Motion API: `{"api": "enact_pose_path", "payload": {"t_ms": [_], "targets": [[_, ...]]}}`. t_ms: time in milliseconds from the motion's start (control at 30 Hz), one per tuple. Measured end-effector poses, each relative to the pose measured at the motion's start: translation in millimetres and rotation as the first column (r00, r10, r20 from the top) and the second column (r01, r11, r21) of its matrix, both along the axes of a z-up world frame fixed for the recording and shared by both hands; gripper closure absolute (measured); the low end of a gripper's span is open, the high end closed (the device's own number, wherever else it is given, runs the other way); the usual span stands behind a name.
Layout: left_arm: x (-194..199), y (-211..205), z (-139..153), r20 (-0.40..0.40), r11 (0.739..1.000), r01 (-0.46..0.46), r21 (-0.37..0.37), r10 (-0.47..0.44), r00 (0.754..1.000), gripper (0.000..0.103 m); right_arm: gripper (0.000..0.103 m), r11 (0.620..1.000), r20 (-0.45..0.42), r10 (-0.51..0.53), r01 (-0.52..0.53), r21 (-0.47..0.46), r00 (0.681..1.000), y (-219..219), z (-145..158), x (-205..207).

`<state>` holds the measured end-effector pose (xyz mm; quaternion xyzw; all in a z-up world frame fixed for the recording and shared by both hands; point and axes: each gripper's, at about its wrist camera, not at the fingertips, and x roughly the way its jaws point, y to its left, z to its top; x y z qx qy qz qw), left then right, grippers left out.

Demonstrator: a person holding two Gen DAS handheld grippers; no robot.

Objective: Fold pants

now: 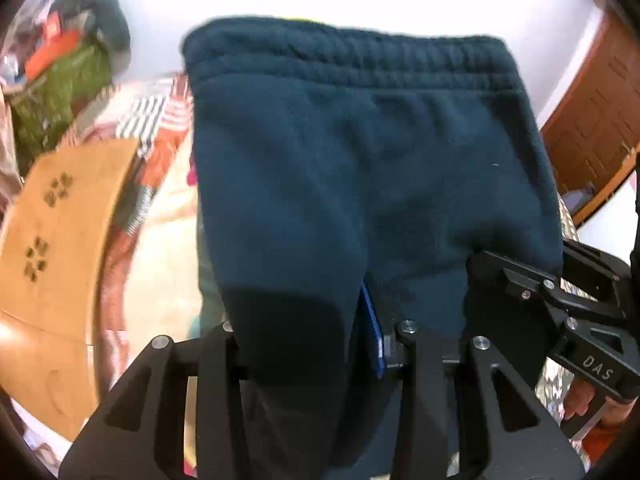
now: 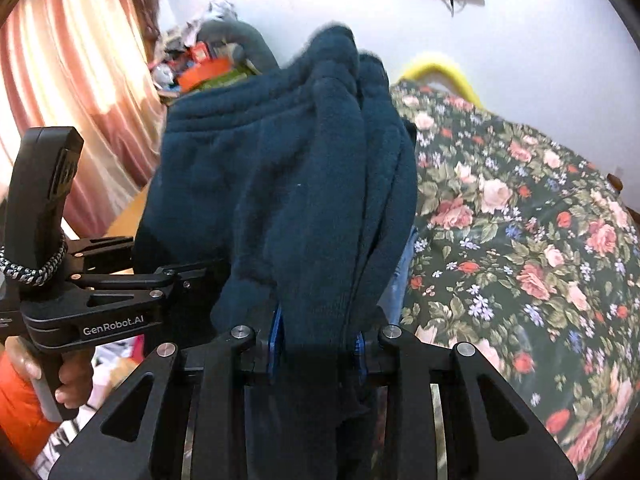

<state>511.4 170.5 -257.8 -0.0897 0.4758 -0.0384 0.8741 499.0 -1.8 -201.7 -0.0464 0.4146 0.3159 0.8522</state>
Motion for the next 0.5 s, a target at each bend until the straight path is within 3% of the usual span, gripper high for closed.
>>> {"api": "enact_pose_path", "payload": {"t_ms": [133,267,367,500], "targets": [[31,12,-33,-0.069,1.000,-0.008,-0.020,0.007,0.998,0.066,0.081,0.997,0.002,-0.019,0.019,-0.071,1.000,6,-16,14],[48,20,-64,-0.147,0.999,-0.041,-0.003,0.040,0.988,0.060,0.079,0.989,-0.060,-0.047,0.038,-0.142,0.997,2,-39,21],[41,27,-63,-0.129,0.998,-0.060,-0.029,0.056,0.990,0.051,0.076,0.987,-0.065,-0.051,0.041,-0.158,0.997,-12,-47,11],[16,24,-39,-0.105,0.997,-0.072,0.036,0.075,0.992,0.048,0.071,0.990,-0.089,-0.088,0.077,-0.121,0.992,-29,-37,-3]]}}
